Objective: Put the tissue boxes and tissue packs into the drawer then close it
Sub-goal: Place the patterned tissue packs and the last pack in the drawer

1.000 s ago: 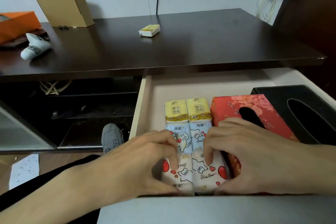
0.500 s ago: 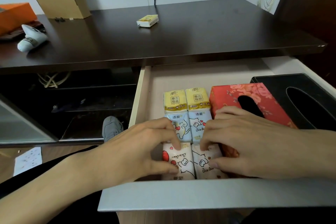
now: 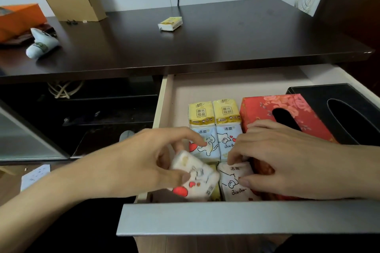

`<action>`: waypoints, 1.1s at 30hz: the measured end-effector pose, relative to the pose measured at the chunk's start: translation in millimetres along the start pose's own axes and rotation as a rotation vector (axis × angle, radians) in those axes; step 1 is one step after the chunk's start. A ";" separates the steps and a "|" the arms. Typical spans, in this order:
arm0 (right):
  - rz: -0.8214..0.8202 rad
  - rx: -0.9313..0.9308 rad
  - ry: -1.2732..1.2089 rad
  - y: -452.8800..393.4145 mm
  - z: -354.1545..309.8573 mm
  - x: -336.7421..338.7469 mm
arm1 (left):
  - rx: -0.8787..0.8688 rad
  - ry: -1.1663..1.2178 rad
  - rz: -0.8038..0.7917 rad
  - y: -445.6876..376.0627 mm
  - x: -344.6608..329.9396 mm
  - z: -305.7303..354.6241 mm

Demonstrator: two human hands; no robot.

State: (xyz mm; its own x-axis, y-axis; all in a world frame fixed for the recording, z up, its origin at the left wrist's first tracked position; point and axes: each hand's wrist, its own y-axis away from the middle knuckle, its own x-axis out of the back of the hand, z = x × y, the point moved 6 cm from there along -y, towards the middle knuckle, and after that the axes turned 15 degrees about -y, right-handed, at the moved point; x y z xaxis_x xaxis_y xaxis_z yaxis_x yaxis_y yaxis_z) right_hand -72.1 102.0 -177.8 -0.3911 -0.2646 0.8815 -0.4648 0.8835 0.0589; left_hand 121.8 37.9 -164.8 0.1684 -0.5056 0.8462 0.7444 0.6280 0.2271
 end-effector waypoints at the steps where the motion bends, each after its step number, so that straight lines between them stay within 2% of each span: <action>1: 0.017 -0.007 -0.040 -0.2 -0.9 4.2 | -0.001 0.086 0.023 1.1 7.9 0.1; 4: 0.069 -0.076 -0.350 -3.3 -3.2 17.7 | 0.052 0.335 0.124 1.3 22.7 -2.6; 6: 0.099 -0.089 -0.588 -9.3 -6.0 21.6 | 0.109 0.393 0.097 -0.3 14.7 -1.6; 9: 0.138 -0.095 -0.676 -21.9 -10.1 18.6 | 0.148 0.391 0.023 -0.9 -6.9 -0.2; 12: 0.142 -0.137 -0.736 -28.1 -9.6 9.4 | 0.153 0.396 0.064 3.6 -15.0 -2.5; 16: 0.131 -0.160 -0.542 -29.1 -5.8 6.6 | 0.197 0.379 0.208 11.4 -8.7 -10.3; 20: 0.082 -0.180 -0.640 -31.1 -4.4 0.3 | 0.198 0.382 0.220 13.9 -5.5 -11.9; 23: 0.108 -0.173 -0.565 -30.5 -3.1 4.0 | 0.118 0.129 0.196 16.3 -5.1 -7.6; 27: 0.005 -0.148 -0.275 -28.8 -10.7 -1.8 | -0.007 -0.125 0.439 22.3 22.5 -3.7; 29: 0.007 -0.129 -0.148 -31.7 -15.7 -5.3 | -0.019 -0.141 0.467 20.8 30.4 -4.1; 33: 0.046 -0.092 -0.064 -40.6 -22.3 -3.7 | -0.014 -0.138 0.436 8.7 29.4 -6.8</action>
State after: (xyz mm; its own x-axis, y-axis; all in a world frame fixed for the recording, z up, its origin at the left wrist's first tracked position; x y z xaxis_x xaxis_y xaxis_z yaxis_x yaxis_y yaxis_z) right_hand -34.1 75.7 -173.0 -0.4620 -0.2443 0.8526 -0.3717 0.9261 0.0640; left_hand 137.6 24.5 -141.2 0.3808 -0.1115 0.9179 0.6320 0.7560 -0.1703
